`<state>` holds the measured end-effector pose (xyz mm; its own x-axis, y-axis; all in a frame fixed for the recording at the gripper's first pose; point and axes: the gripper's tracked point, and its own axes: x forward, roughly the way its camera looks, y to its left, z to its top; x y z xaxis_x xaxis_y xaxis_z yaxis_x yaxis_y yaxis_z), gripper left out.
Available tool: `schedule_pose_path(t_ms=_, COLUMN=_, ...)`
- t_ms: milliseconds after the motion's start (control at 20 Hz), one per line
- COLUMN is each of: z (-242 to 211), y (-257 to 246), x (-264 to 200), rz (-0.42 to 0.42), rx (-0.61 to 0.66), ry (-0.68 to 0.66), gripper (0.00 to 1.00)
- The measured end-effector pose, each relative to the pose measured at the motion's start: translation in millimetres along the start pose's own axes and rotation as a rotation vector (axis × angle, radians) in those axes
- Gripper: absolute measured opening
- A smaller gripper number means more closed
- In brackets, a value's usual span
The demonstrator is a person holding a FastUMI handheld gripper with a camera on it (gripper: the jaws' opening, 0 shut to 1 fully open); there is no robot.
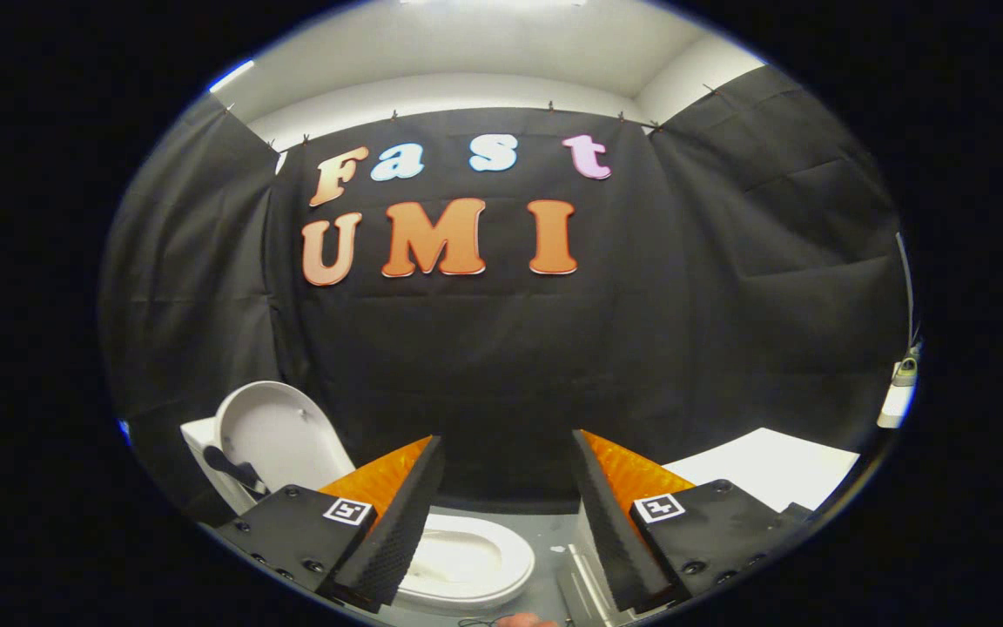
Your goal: Open the toilet lid.
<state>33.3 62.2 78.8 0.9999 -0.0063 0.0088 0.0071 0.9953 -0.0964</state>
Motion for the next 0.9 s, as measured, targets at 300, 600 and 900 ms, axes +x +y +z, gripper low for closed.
schedule_pose_path(t_ms=300, z=-42, y=-52, x=-24, rz=-0.077, rx=-0.005, ry=-0.014, gripper=0.95)
schedule_pose_path(t_ms=600, z=-70, y=-75, x=-19, rz=-0.131, rx=0.003, ry=0.028, gripper=0.95)
schedule_pose_path(t_ms=900, z=-73, y=-63, x=-19, rz=-0.116, rx=-0.017, ry=0.040, gripper=0.95)
